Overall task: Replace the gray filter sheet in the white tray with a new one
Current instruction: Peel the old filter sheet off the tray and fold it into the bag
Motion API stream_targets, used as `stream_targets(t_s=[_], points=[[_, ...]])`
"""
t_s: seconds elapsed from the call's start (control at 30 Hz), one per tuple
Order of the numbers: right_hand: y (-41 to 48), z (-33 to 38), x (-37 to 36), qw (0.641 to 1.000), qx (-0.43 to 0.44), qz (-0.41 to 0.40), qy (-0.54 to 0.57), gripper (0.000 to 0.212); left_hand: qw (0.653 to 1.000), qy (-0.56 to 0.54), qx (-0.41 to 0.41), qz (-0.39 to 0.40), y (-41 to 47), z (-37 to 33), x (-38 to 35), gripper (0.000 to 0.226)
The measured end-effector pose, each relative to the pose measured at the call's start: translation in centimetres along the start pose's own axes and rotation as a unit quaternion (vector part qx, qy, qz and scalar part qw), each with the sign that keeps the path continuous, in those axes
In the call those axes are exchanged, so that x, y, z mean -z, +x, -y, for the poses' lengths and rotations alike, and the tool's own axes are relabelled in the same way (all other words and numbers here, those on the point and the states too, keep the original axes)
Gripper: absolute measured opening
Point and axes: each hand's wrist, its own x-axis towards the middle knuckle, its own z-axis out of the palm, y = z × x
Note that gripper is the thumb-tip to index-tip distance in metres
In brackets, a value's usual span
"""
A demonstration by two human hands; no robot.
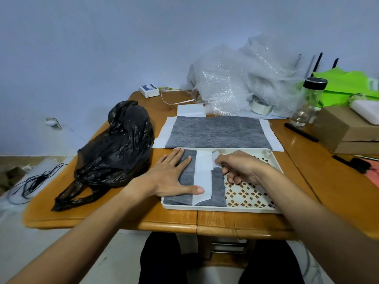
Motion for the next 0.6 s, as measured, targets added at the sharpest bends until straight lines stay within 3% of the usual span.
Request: stream_targets(t_s=[0.13, 0.3, 0.5, 0.6], points=[[0.3, -0.3, -0.3, 0.999, 0.015, -0.011, 0.047, 0.022, 0.998, -0.054, 0.004, -0.010, 0.1, 0.2, -0.4, 0.114], [0.1, 0.2, -1.5, 0.994, -0.025, 0.043, 0.094, 0.021, 0.978, -0.199, 0.004, -0.064, 0.3, 0.6, -0.9, 0.078], [-0.2, 0.9, -2.3, 0.999, -0.008, 0.035, -0.002, 0.035, 0.958, -0.275, 0.019, -0.083, -0.1, 0.0, -0.8, 0.070], [-0.7, 0.6, -2.4, 0.998, 0.030, 0.034, 0.031, 0.035, 0.917, -0.386, 0.054, -0.086, 0.3, 0.0, -0.5, 0.070]])
